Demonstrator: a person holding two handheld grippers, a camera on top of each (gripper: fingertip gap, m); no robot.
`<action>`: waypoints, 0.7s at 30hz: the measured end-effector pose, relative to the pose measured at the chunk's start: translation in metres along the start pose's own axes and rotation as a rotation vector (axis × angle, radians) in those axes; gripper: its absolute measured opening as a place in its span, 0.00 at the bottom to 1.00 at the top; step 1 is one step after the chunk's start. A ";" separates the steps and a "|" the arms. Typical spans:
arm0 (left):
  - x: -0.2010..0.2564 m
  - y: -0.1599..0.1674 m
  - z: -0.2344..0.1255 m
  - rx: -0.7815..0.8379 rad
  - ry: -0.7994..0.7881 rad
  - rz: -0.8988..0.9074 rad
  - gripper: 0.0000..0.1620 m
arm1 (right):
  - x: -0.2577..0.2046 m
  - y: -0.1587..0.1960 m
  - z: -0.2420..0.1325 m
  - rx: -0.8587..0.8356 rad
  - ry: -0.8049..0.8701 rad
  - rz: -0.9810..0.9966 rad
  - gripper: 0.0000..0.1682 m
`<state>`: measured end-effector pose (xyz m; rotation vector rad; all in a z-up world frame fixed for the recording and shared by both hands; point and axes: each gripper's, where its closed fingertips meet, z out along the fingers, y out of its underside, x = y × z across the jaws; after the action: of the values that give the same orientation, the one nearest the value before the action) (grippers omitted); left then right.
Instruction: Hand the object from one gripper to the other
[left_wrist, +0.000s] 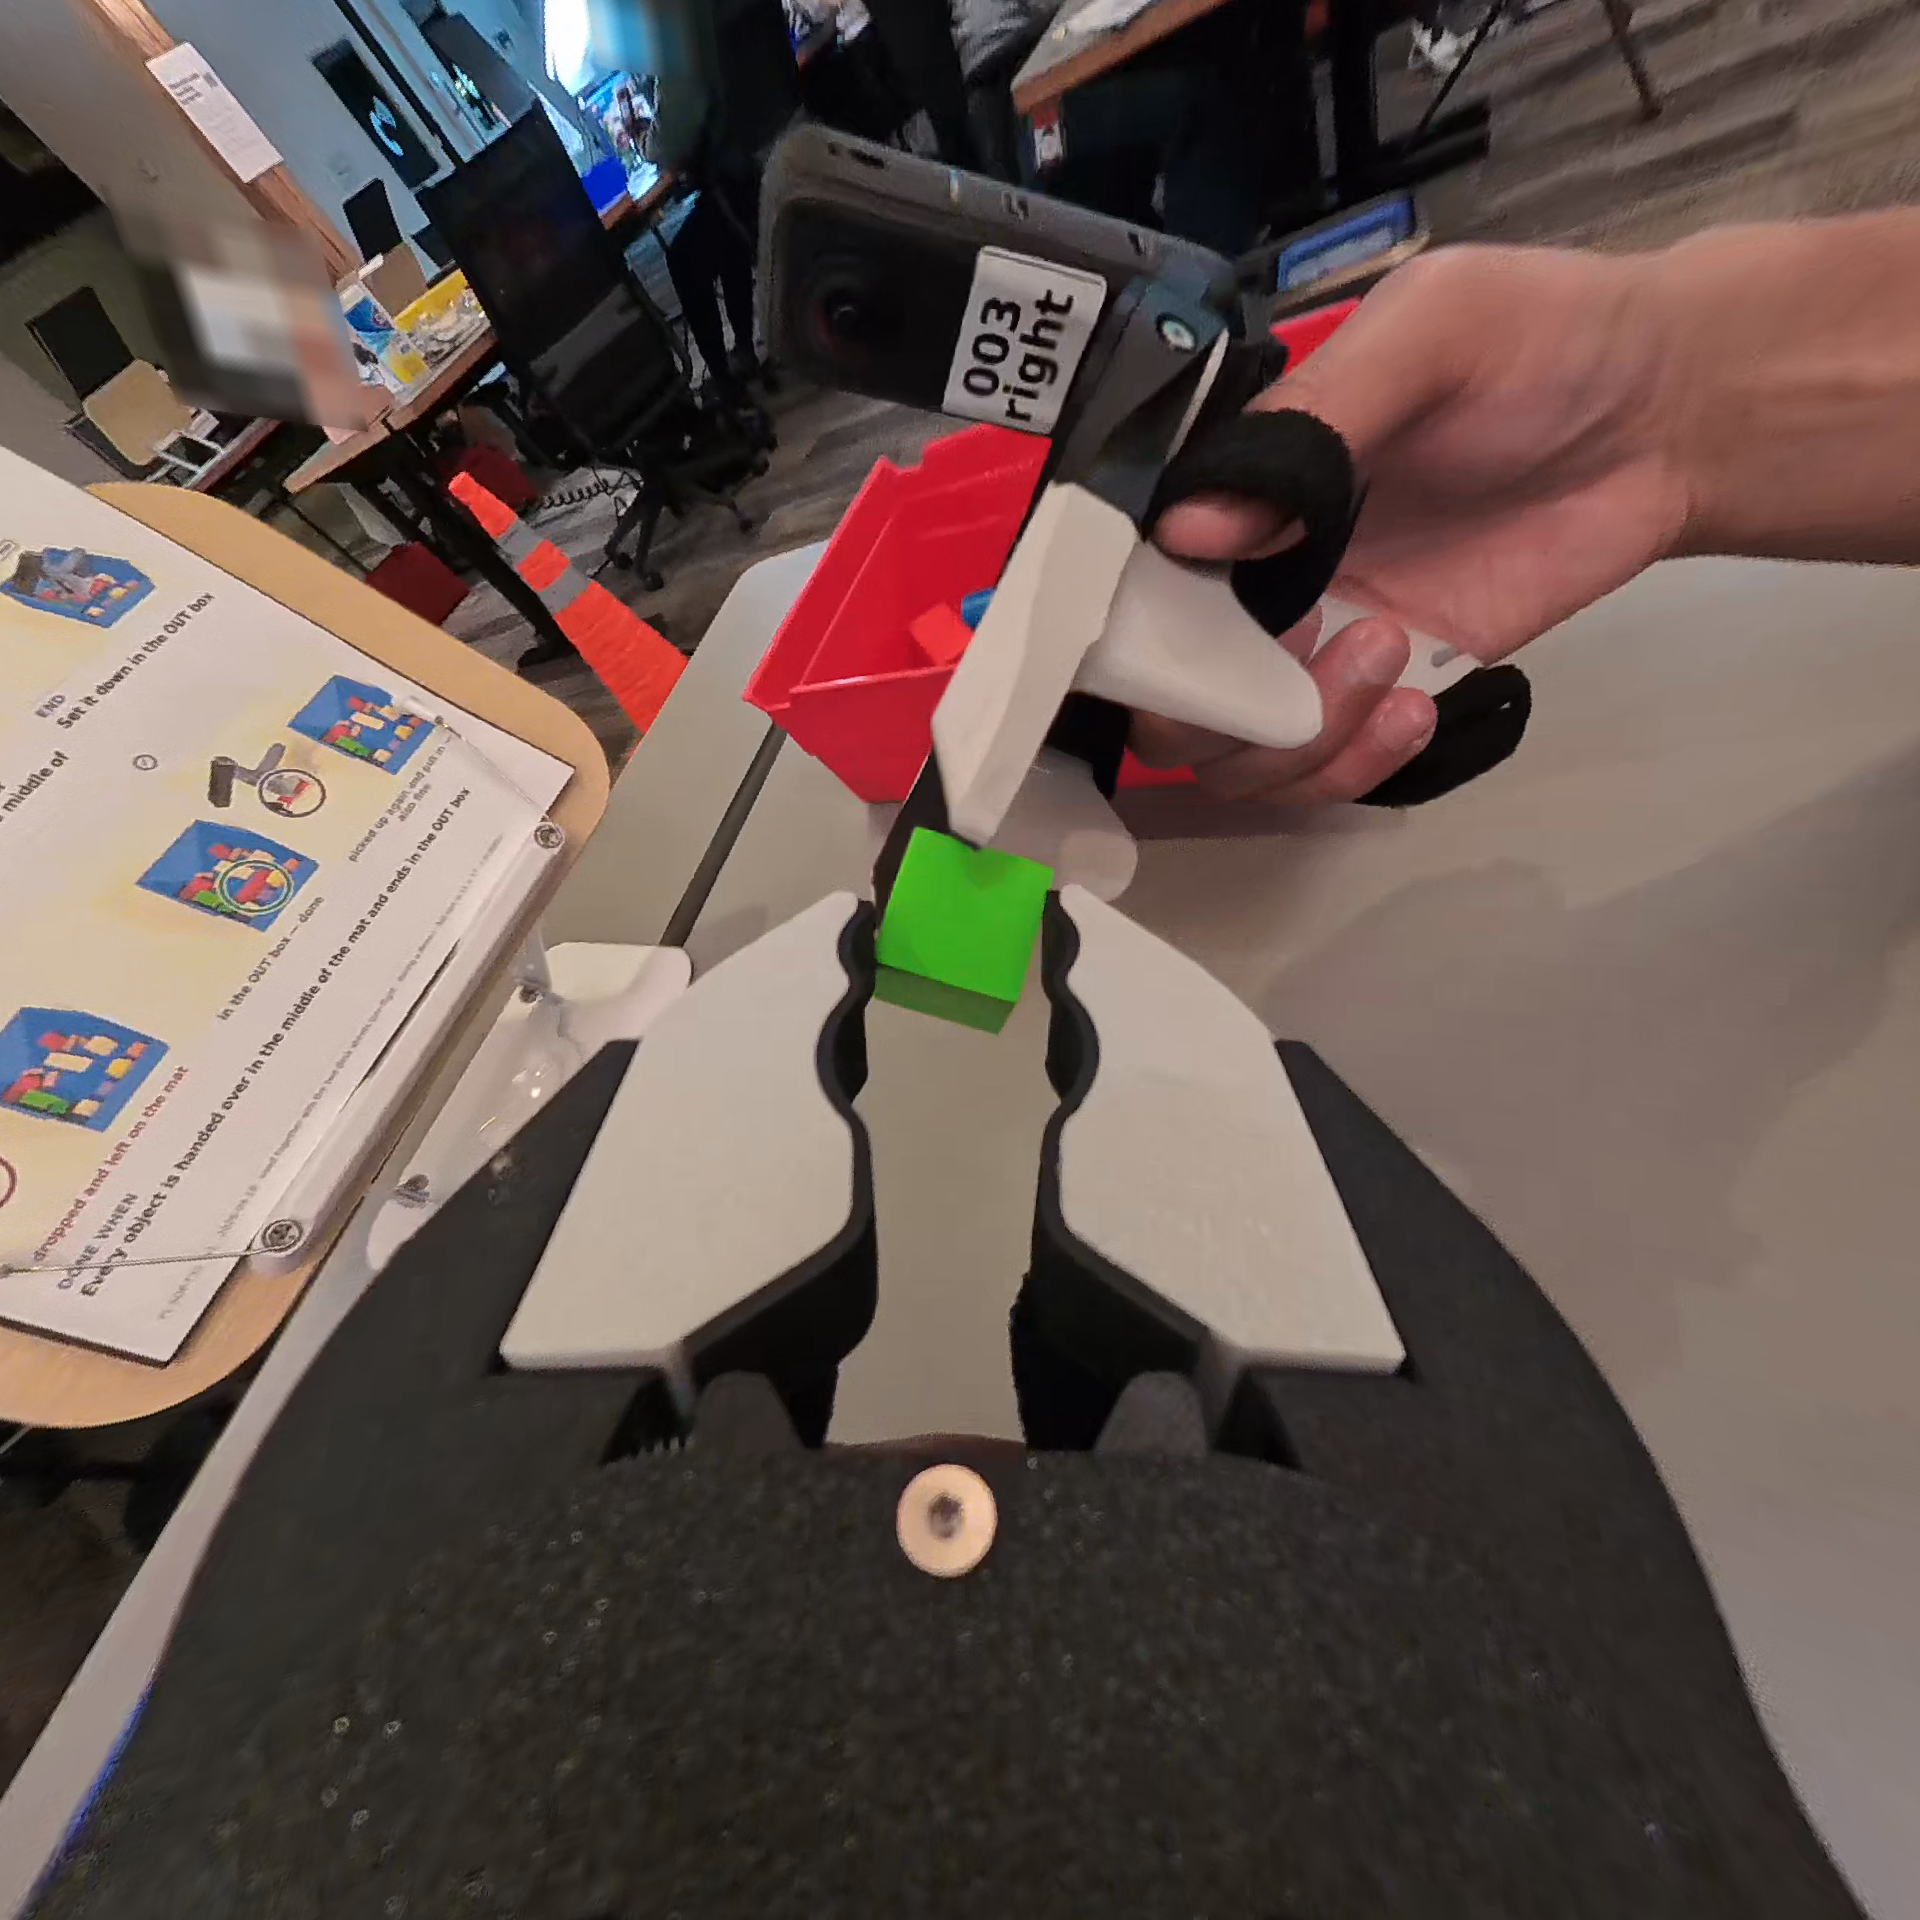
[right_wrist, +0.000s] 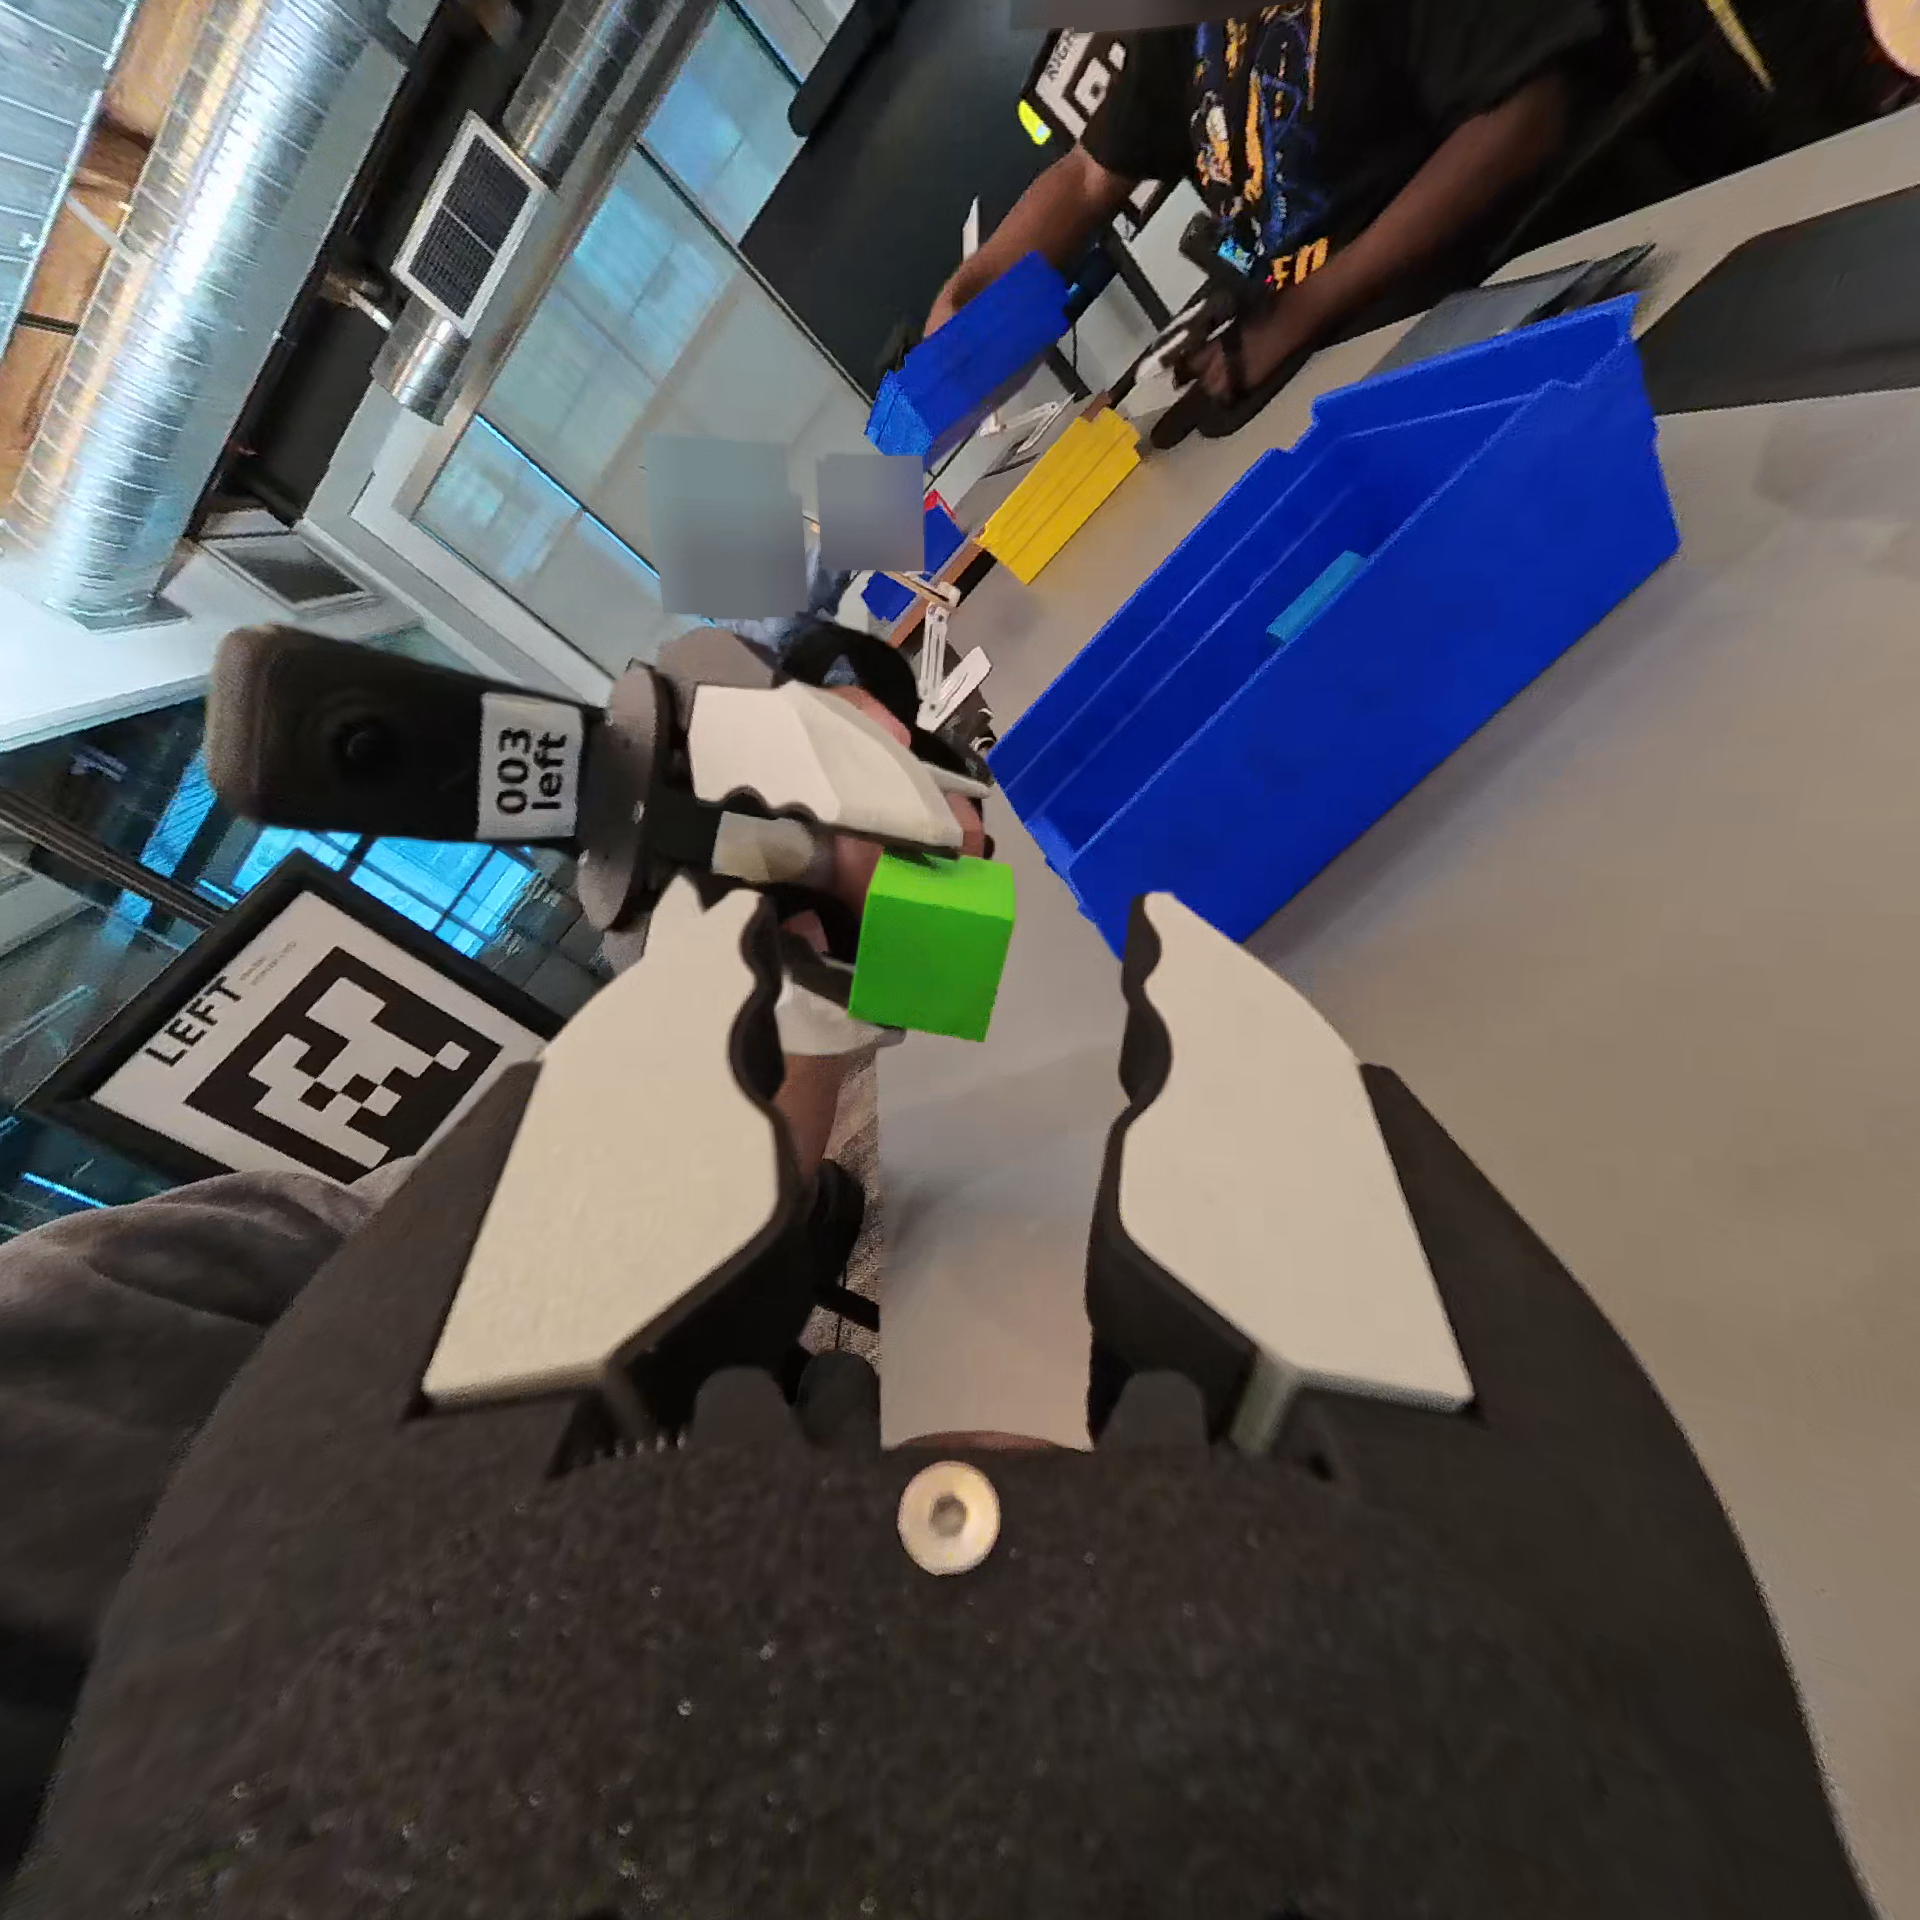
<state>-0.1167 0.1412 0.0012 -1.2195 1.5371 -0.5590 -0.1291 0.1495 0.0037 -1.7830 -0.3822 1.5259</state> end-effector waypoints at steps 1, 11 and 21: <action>0.000 0.002 0.002 -0.014 -0.008 0.012 0.19 | 0.002 0.001 0.001 0.000 -0.007 0.010 0.35; 0.009 0.006 0.004 -0.031 -0.054 -0.080 0.37 | 0.009 0.009 -0.008 -0.045 -0.017 0.092 0.16; 0.100 0.104 -0.042 -0.111 -0.111 -0.453 0.38 | 0.034 -0.051 -0.168 -0.004 0.576 -0.225 0.16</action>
<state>-0.1904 0.0801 -0.1143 -1.6725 1.2133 -0.6902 0.0494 0.1490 0.0170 -2.0067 -0.2826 0.8077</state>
